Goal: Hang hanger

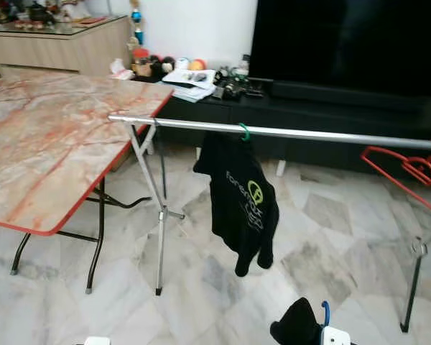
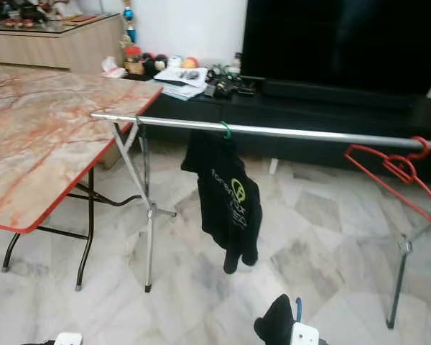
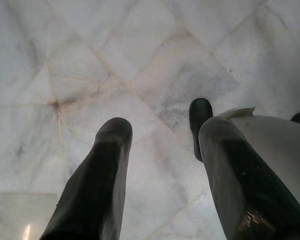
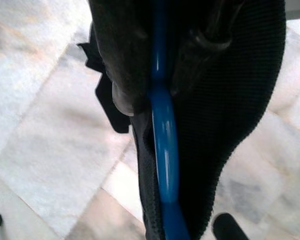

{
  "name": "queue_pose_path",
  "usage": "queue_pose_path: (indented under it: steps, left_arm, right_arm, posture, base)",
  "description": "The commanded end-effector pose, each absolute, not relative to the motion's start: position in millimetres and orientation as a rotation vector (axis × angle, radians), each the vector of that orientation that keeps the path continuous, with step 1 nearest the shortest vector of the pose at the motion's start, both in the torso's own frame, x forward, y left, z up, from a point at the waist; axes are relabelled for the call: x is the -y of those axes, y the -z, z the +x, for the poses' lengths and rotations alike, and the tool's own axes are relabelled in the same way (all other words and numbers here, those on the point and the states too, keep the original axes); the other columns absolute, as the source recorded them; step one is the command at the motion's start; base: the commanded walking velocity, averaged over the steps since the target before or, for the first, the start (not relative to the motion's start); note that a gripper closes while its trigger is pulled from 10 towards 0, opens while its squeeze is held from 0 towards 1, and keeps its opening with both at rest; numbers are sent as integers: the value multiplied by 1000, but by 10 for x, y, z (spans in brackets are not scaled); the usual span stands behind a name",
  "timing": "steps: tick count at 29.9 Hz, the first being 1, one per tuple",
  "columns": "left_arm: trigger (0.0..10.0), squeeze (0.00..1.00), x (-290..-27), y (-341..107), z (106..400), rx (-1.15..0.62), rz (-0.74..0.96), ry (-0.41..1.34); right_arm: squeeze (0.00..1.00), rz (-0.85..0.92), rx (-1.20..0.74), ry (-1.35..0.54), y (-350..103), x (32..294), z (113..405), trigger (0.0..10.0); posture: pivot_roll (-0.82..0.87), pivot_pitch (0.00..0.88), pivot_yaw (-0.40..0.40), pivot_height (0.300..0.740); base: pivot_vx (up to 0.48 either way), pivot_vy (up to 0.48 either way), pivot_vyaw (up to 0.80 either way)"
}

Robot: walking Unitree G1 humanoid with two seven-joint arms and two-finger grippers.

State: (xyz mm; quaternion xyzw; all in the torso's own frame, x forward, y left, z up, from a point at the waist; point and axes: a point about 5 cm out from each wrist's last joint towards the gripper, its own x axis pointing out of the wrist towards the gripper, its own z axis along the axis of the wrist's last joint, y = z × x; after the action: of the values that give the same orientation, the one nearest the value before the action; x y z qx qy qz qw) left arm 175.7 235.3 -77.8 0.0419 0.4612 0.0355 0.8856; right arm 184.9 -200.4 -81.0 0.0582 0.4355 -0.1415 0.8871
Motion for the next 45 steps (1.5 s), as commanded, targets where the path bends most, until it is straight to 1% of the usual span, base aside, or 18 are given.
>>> queue_pose_path:
  steps: [1,11,21,24,26,28,30,32,34,35,36,37,38,39,40,41,43,45]
  left_arm:
    - [10000,0,-2370,814,1672,-986,79,-87]
    - [10000,0,-2369,813,1676,-986,82,-84]
    - [10000,0,-2365,801,1693,-961,101,-77]
    - [10000,0,-2359,783,1719,-929,129,-57]
    - [10000,0,-2358,779,1723,-923,134,-54]
    - [10000,0,-2348,758,1750,-887,170,-30]
    - [10000,0,-2341,750,1760,-873,186,-15]
    - [10000,0,-2328,734,1780,-846,205,9]
    - [10000,0,-2262,470,2230,-677,244,78]
    - [10000,0,-2205,278,2498,-584,297,142]
    - [10000,0,-2205,278,2498,-584,297,142]
    - [10000,0,-2156,207,2583,-546,347,202]
    - [10000,0,-2047,91,2705,-473,442,322]
    - [10000,0,-2047,91,2705,-473,442,322]
    - [10000,0,-1971,9,2774,-417,511,408]
    - [10000,0,-1943,-27,2800,-393,536,442]
    - [10000,0,-1886,-100,2848,-345,596,521]
    - [10000,0,-1861,-116,2857,-335,638,564]
  right_arm:
    - [0,153,-909,298,826,1954,1833,10000]
    - [0,146,-907,301,821,1966,1839,10000]
    - [0,119,-886,264,788,1963,1902,10000]
    - [0,64,-843,204,713,1946,2042,10000]
    - [0,60,-836,198,701,1944,2064,10000]
    - [0,7,-790,156,606,1962,2216,10000]
    - [0,-15,-769,138,562,1976,2280,10000]
    - [0,-83,-729,62,480,1965,2398,10000]
    - [0,-188,-693,-75,391,1909,2524,10000]
    - [0,-286,-677,-153,348,1879,2581,10000]
    - [0,-286,-677,-153,348,1879,2581,10000]
    - [0,-333,-652,-207,303,1849,2635,10000]
    - [0,-374,-602,-313,197,1785,2751,10000]
    - [0,-374,-602,-313,197,1785,2751,10000]
    - [0,-369,-565,-407,97,1737,2844,10000]
    - [0,-368,-549,-456,50,1716,2882,10000]
    - [0,-440,-540,-616,-32,1692,2926,10000]
    - [0,-469,-528,-687,-76,1691,2941,10000]
  posture:
    - [112,0,11,740]
    - [112,0,8,740]
    - [113,0,7,740]
    - [111,0,6,740]
    - [111,0,6,740]
    - [113,0,3,740]
    - [112,0,3,740]
    - [107,0,1,740]
    - [105,0,-1,740]
    - [104,0,-2,740]
    - [104,0,-2,740]
    - [98,0,-5,740]
    - [100,0,-7,740]
    - [100,0,-7,740]
    - [100,0,-11,740]
    - [100,0,-11,740]
    - [94,0,-11,740]
    - [92,0,-11,740]
  base:
    - [-277,0,0]
    - [-276,0,0]
    - [0,0,0]
    - [0,0,0]
    - [0,0,0]
    - [0,0,0]
    - [0,0,0]
    - [0,0,0]
    - [0,0,0]
    - [0,0,0]
    - [0,0,0]
    - [0,0,0]
    - [0,0,0]
    - [0,0,0]
    - [0,0,0]
    - [0,0,0]
    - [0,0,0]
    - [0,0,0]
